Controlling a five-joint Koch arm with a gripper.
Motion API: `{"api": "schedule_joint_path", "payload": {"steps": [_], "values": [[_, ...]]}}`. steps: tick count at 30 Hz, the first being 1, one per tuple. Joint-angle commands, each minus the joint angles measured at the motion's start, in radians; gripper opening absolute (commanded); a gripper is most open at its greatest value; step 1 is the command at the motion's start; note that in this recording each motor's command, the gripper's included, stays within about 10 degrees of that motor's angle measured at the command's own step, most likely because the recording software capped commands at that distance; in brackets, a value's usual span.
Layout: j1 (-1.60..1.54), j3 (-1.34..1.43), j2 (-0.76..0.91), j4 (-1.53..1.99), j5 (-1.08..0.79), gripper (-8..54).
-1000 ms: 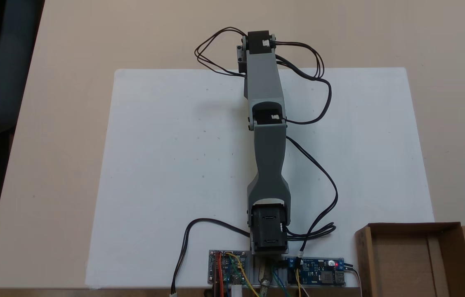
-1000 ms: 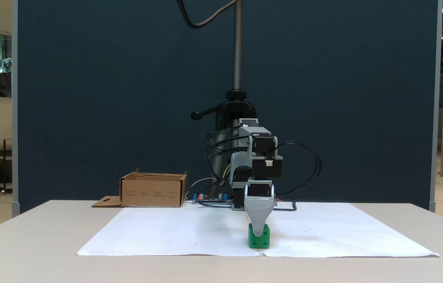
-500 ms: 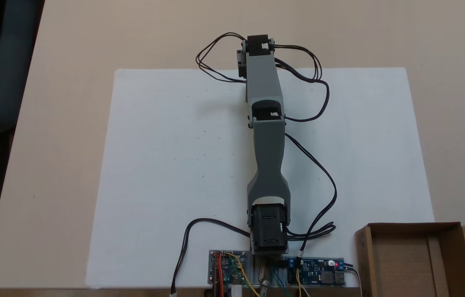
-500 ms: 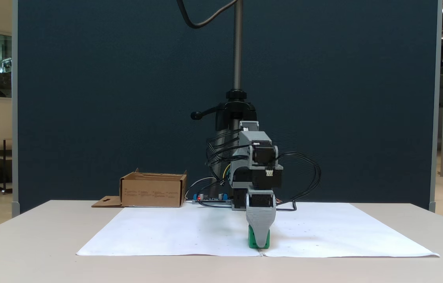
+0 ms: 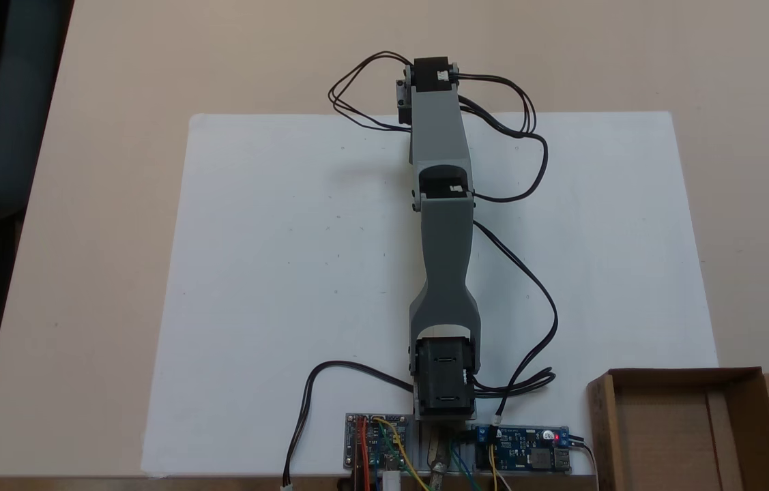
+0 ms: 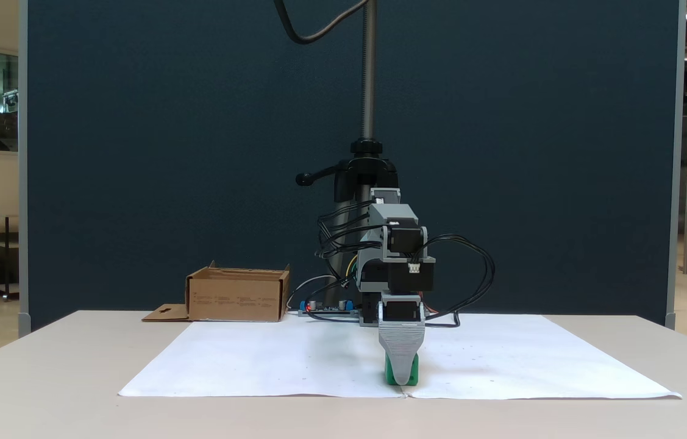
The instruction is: Grasp a green dice and put it in the bin.
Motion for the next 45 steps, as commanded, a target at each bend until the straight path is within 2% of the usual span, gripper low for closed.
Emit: {"api": "schedule_joint_path", "payload": {"steps": [1,14,19,24,27,29,35,42,45], "values": [[0.003,-0.034,0.021,-0.023,-0.057,42.2],[0.009,-0.034,0.005,-0.026,-0.058,41.1],[0.011,-0.034,0.003,-0.011,-0.058,34.7],[0.009,-0.034,0.003,-0.006,-0.057,34.0],[0.011,-0.034,0.003,-0.009,-0.058,29.3],[0.011,-0.034,0.003,-0.008,-0.057,28.7],[0.015,-0.034,0.003,-0.018,-0.058,11.9],[0.032,-0.034,0.018,-0.017,-0.043,11.8],[0.074,-0.034,0.077,0.018,0.041,11.8]]}}
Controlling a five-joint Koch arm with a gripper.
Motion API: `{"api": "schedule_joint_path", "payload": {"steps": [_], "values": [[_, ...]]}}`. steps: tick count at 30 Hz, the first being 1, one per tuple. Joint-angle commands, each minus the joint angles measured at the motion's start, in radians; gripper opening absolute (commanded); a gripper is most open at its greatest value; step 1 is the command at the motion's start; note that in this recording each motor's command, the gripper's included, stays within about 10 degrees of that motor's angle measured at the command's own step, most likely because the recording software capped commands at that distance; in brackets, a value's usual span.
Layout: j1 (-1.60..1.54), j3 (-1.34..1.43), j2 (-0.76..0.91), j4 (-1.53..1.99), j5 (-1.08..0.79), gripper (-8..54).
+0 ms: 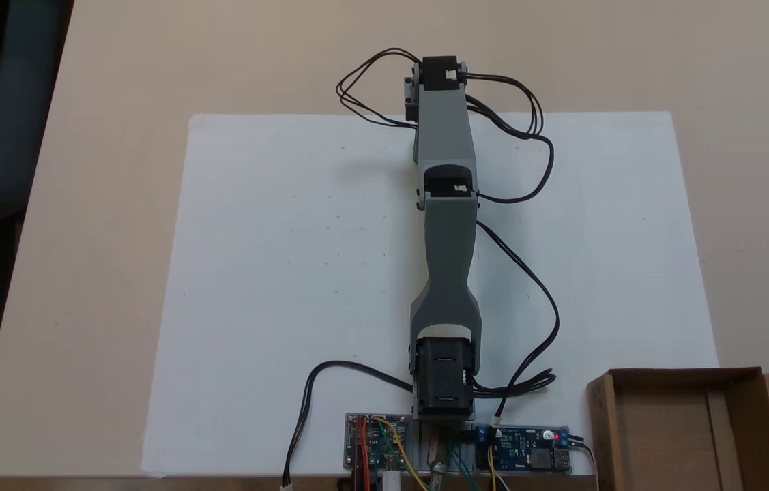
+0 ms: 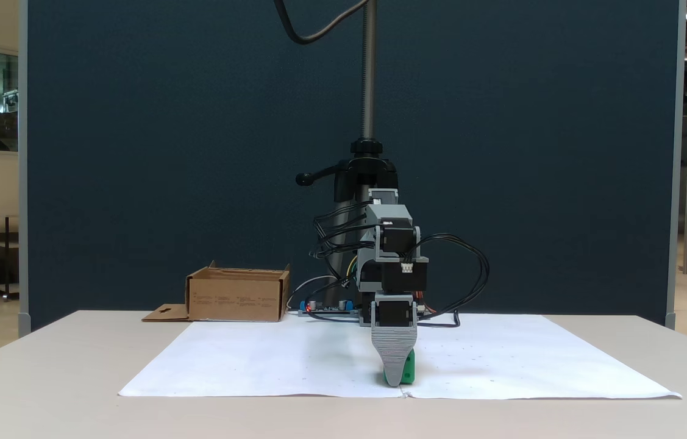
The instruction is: Grasp a green dice and put it in the bin.
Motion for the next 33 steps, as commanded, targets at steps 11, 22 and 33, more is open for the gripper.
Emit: {"api": "schedule_joint_path", "payload": {"steps": [11,22,33], "values": [[0.448,-0.015,0.572,0.313,0.114,11.8],[0.911,-0.017,0.621,0.272,0.04,11.8],[1.385,-0.017,0.617,0.275,-0.207,11.8]]}}
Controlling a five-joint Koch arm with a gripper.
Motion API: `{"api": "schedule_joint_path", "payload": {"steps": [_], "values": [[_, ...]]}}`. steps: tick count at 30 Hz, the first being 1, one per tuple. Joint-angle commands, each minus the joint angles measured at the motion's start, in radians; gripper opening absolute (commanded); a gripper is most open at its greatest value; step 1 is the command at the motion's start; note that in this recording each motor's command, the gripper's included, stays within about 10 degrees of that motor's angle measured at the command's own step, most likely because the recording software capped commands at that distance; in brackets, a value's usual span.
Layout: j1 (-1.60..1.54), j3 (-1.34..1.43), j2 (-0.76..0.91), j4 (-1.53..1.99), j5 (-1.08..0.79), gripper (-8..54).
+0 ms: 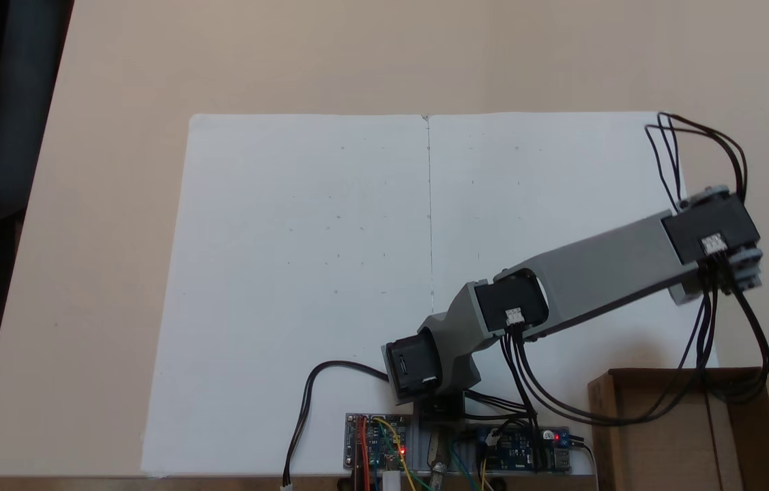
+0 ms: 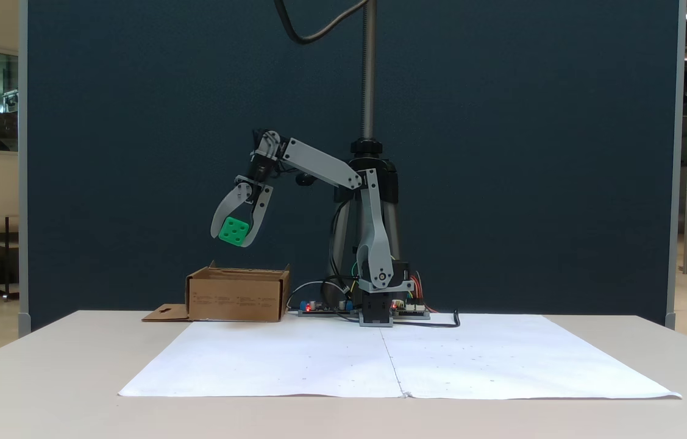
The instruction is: Grasp a green dice and put it in the bin.
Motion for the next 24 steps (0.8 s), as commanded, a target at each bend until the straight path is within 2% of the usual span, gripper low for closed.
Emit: {"api": "schedule_joint_path", "payload": {"steps": [1,12,24], "values": [[0.094,-0.02,0.041,0.029,-0.141,11.8],[0.433,0.043,-0.049,-0.014,-0.423,11.8],[0.5,0.133,-0.132,-0.137,-0.482,11.8]]}}
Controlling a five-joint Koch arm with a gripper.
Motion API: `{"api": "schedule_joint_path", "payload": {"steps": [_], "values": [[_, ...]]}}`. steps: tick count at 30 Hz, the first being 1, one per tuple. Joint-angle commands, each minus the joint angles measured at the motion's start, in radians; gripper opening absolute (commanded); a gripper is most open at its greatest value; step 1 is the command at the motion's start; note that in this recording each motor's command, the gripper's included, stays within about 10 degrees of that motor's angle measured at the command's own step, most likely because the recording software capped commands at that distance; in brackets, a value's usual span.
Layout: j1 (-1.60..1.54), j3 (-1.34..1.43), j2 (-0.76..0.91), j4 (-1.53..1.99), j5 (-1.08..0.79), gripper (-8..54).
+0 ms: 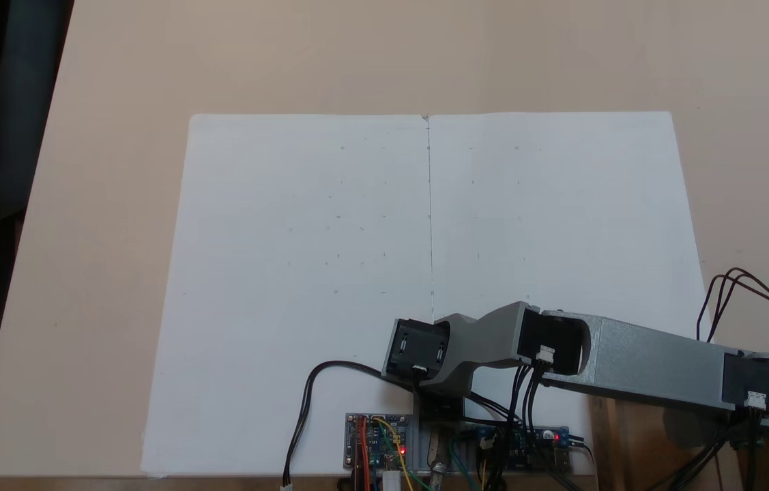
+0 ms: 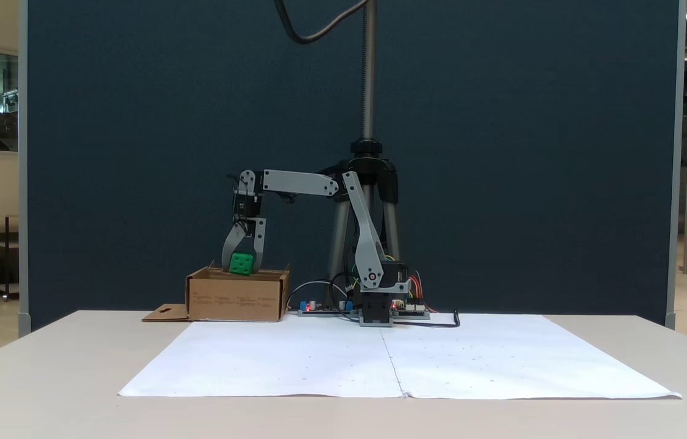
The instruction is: Grasp a green dice and put it in the bin.
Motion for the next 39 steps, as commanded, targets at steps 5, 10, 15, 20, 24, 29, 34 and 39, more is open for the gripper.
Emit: {"api": "schedule_joint_path", "payload": {"steps": [5,10,15,20,24,29,34,39], "values": [[0.017,0.049,0.02,-0.038,-0.086,33.3],[0.018,0.08,0.023,-0.044,-0.084,39.3],[0.009,0.072,0.084,-0.11,0.035,39.2],[-0.103,0.058,0.25,-0.181,0.271,39.2],[-0.256,0.006,0.376,-0.183,0.423,39.2],[-0.565,0.002,0.446,-0.184,0.604,39.2],[-0.881,0.003,0.465,-0.179,0.709,39.3],[-1.206,0.035,0.423,-0.183,0.704,42.6]]}}
